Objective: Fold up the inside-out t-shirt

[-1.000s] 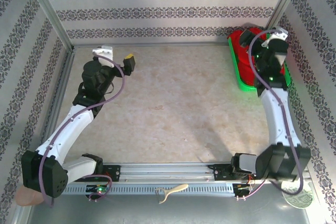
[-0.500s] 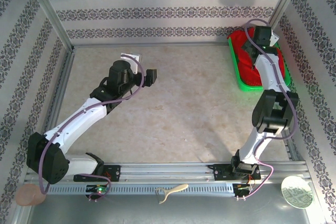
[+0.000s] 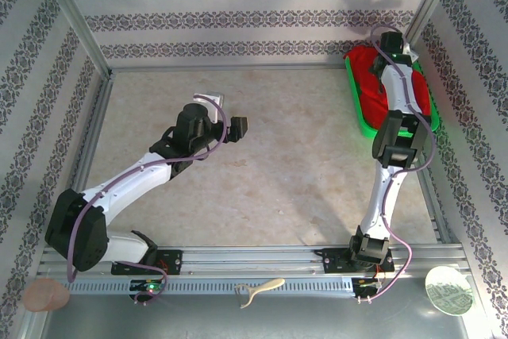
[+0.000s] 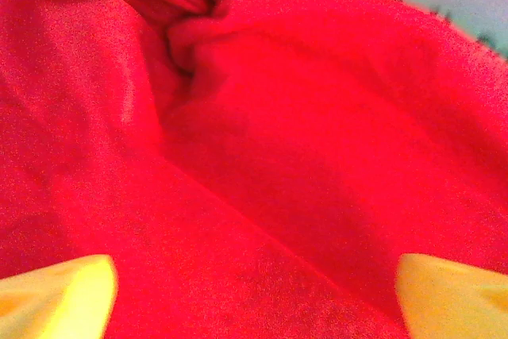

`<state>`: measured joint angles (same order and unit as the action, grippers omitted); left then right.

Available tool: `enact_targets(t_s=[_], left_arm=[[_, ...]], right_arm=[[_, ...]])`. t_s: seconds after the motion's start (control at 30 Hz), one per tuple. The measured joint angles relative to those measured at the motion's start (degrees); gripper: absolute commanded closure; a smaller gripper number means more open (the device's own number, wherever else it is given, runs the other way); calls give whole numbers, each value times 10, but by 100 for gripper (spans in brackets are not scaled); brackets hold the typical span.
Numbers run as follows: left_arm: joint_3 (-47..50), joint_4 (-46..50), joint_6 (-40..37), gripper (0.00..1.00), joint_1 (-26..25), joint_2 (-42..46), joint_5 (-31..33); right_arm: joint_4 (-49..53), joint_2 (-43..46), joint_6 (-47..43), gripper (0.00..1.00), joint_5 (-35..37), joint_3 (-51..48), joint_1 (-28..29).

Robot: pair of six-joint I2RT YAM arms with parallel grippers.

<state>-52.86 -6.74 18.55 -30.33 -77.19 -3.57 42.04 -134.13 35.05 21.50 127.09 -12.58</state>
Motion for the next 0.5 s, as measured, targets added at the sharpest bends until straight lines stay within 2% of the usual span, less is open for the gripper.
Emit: enact_targets(t_s=[0.07, 0.1, 0.13, 0.33, 0.5], left_arm=[[1, -2, 0, 1, 0, -1, -4], [1, -2, 0, 1, 0, 0, -5], [2, -2, 0, 1, 0, 0, -5], [18, -1, 1, 1, 0, 10, -5], [24, 7, 11, 1, 0, 37, 7]], right_arm=[[10, -14, 7, 78, -21, 3, -6], [13, -16, 9, 94, -32, 3, -9], [15, -17, 9, 100, -44, 2, -11], [-17, 36, 4, 100, -110, -53, -14], [-108, 177, 41, 100, -196, -175, 2]])
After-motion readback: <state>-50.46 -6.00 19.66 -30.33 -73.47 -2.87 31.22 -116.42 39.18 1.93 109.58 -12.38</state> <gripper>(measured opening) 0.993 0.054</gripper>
